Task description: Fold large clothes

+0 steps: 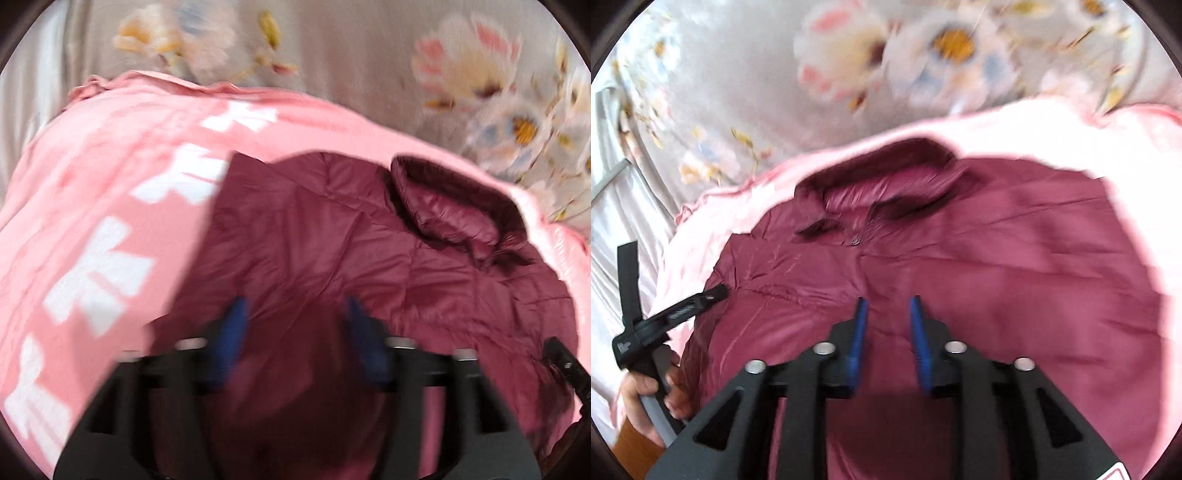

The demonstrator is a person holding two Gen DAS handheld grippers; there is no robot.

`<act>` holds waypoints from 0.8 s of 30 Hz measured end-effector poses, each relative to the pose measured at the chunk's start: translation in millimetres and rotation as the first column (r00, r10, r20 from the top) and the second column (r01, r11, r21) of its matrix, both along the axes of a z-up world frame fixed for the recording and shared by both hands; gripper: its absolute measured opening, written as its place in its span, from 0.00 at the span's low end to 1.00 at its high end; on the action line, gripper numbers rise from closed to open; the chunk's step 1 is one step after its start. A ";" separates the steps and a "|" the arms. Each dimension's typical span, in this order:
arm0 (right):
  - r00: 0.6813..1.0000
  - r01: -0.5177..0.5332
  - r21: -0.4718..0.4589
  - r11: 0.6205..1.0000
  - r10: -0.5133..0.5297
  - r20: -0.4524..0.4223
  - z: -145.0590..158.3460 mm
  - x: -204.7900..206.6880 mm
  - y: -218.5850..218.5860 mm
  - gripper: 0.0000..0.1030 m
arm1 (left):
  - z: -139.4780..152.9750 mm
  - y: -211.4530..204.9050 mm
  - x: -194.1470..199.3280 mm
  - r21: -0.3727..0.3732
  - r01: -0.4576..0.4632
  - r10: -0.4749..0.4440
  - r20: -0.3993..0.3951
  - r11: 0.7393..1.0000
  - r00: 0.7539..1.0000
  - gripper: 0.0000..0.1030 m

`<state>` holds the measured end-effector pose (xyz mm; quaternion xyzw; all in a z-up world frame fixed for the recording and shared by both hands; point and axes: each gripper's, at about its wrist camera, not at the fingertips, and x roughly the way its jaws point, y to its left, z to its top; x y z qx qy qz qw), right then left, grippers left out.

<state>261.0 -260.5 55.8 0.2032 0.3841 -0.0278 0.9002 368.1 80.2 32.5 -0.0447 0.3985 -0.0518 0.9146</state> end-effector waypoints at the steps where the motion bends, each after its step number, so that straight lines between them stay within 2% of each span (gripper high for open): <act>1: 1.000 0.010 -0.022 1.000 -0.010 -0.002 2.3 -11.1 -5.2 0.31 | 3.6 9.3 -10.3 0.011 -0.010 0.009 0.015 1.000 1.000 0.77; 2: 1.000 0.019 -0.036 0.999 -0.019 -0.008 2.8 -19.2 -10.0 0.32 | 4.3 17.3 -15.6 0.026 -0.021 0.021 0.019 0.999 1.000 0.81; 4: 0.999 0.031 -0.028 0.999 -0.032 -0.025 1.8 -26.4 -18.4 0.32 | 2.3 37.8 -24.1 0.023 -0.060 0.060 -0.003 0.998 0.998 0.81; 7: 0.998 0.050 0.020 0.999 -0.049 -0.039 1.3 -28.0 -28.4 0.32 | 9.2 58.1 -32.1 -0.111 -0.094 0.090 -0.035 0.989 0.995 0.81; 9: 0.998 0.052 0.072 0.996 -0.049 -0.040 2.9 -27.4 -31.2 0.37 | 20.0 60.0 -35.1 -0.231 -0.084 0.073 -0.058 0.969 0.996 0.81; 11: 0.998 0.050 0.141 0.989 -0.046 -0.032 5.6 -24.4 -34.1 0.44 | 28.6 48.1 -36.9 -0.267 -0.049 0.035 -0.058 0.963 0.998 0.81; 14: 0.999 0.047 0.233 0.971 -0.042 -0.026 9.6 -11.8 -37.3 0.51 | 37.7 19.8 -33.5 -0.247 0.023 -0.037 -0.051 0.969 0.998 0.81; 16: 0.998 0.059 0.301 0.952 -0.054 -0.025 9.8 0.6 -42.6 0.54 | 40.4 3.3 -27.6 -0.262 0.055 -0.073 -0.057 0.964 0.996 0.81; 21: 0.994 0.108 0.431 0.896 -0.096 -0.050 1.1 40.3 -65.2 0.56 | 35.3 -39.0 9.6 -0.419 0.094 -0.159 -0.122 0.903 0.980 0.81; 24: 0.990 0.140 0.445 0.885 -0.124 -0.064 -4.3 64.9 -76.3 0.56 | 31.2 -61.3 31.7 -0.439 0.088 -0.168 -0.147 0.894 0.975 0.81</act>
